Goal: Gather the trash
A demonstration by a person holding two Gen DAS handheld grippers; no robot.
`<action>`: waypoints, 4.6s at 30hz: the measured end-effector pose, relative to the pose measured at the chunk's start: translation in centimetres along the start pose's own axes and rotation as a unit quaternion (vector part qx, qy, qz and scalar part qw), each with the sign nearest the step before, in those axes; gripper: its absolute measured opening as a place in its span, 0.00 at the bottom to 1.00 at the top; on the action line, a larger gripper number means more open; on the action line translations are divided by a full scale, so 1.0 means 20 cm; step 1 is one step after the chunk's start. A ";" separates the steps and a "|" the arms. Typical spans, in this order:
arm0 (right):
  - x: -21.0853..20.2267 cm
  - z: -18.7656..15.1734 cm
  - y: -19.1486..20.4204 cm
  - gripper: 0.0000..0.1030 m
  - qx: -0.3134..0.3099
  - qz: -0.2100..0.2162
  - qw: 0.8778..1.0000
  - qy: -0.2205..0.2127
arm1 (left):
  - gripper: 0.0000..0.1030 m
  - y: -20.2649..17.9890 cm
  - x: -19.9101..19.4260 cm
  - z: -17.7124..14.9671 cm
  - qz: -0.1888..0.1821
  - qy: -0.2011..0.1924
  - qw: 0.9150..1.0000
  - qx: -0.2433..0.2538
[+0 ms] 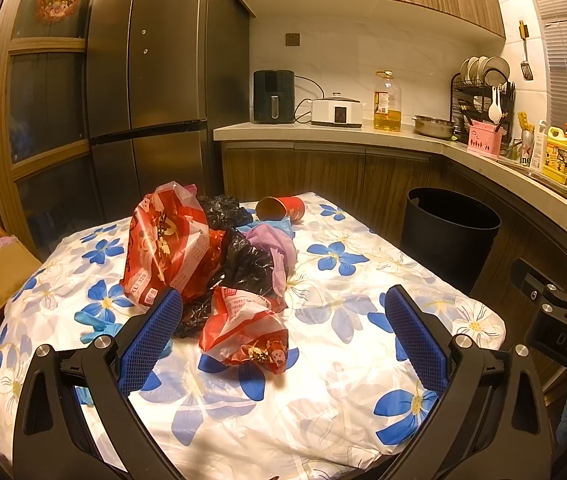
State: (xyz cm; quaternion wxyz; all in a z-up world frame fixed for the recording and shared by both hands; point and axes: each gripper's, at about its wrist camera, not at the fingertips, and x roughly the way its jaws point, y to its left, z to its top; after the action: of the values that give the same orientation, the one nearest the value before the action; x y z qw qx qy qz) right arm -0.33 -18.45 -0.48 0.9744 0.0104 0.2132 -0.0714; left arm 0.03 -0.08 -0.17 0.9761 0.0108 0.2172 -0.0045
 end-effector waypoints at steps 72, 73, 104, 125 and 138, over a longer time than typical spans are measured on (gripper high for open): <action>0.08 -0.01 0.07 0.96 0.000 0.015 1.000 0.002 | 0.95 0.00 -0.01 -0.04 -0.009 -0.004 1.000 -0.014; 0.08 0.00 0.06 0.96 -0.001 0.019 1.000 0.001 | 0.95 0.00 -0.01 -0.04 -0.007 -0.007 1.000 -0.016; 0.27 -0.15 0.58 0.84 -0.057 0.198 0.979 -0.011 | 0.59 0.69 0.23 -0.34 0.126 0.020 0.988 -0.089; 0.44 -0.33 0.87 0.35 -0.097 0.294 0.950 0.035 | 0.06 0.70 0.27 -0.38 0.108 0.051 0.988 -0.102; 0.34 -0.26 0.75 0.13 -0.098 0.317 0.943 0.017 | 0.05 0.63 0.06 -0.31 0.120 -0.001 0.986 -0.119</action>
State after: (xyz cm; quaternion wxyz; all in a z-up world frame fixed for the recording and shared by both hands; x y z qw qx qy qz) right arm 5.70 -4.32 -8.15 0.9390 -0.0167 0.2213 0.2629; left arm -1.35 12.73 -6.05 0.9639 -0.0798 0.2127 0.1388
